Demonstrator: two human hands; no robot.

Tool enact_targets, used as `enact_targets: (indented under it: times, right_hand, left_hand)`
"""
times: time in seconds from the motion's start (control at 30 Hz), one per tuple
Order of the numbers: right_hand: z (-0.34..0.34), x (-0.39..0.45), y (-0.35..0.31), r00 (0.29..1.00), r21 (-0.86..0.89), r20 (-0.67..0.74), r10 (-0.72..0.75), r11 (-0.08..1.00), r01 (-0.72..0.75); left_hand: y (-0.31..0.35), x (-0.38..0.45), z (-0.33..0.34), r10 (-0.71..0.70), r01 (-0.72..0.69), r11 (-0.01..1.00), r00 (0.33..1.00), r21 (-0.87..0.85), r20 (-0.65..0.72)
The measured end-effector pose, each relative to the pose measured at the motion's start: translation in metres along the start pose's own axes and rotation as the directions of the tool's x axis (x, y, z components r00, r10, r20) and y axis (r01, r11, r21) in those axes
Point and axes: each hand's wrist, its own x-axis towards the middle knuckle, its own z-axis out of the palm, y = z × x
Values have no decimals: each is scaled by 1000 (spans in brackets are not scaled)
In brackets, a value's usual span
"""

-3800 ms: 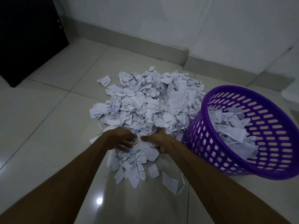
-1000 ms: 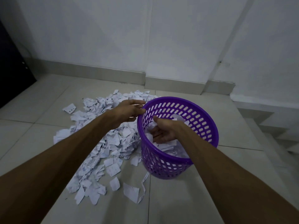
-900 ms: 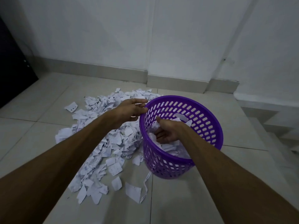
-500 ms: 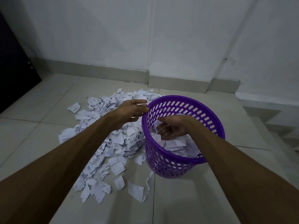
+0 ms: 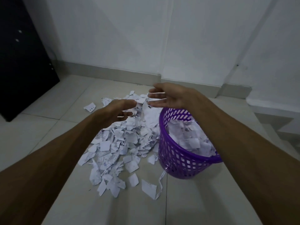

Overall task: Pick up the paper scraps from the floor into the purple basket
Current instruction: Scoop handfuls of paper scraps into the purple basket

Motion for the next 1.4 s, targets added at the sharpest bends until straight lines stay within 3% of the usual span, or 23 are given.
enact_targets:
  times: [0.13, 0.27, 0.4, 0.63, 0.7, 0.9, 1.07, 1.27, 1.4]
  right_hand:
    - [45, 22, 15, 998, -37, 56, 33, 999, -31]
    - [74, 54, 54, 987, -232, 85, 136, 966, -113]
    - [86, 84, 86, 983, -340, -21, 181, 924, -177]
    - [83, 131, 123, 962, -568, -233, -142, 823, -16]
    - [82, 143, 133, 966, -586, -200, -166, 810, 18]
    - [86, 155, 164, 998, -543, 4, -59, 838, 52]
    - [95, 162, 177, 987, -744, 113, -111, 649, 158]
    - [90, 150, 181, 974, -578, 66, -218, 787, 216]
    - [95, 138, 169, 987, -398, 31, -158, 904, 157]
  left_hand:
    - [-18, -3, -28, -59, 60, 998, 997, 15, -52]
    - [-49, 1, -59, -142, 140, 990, 985, -22, -94]
    - [-77, 12, -83, -229, 212, 971, 959, -110, -170]
    - [-114, 35, -75, -311, 296, 950, 889, -97, -337]
    - [-125, 42, -71, -333, 320, 943, 889, -94, -314]
    - [-144, 51, -60, -333, 312, 942, 916, -126, -224]
    - [-146, 56, -55, -339, 298, 927, 925, -226, -171]
    - [-140, 53, -51, -315, 256, 883, 945, -393, -93]
    - [-125, 51, -44, -261, 223, 892, 964, -393, -46]
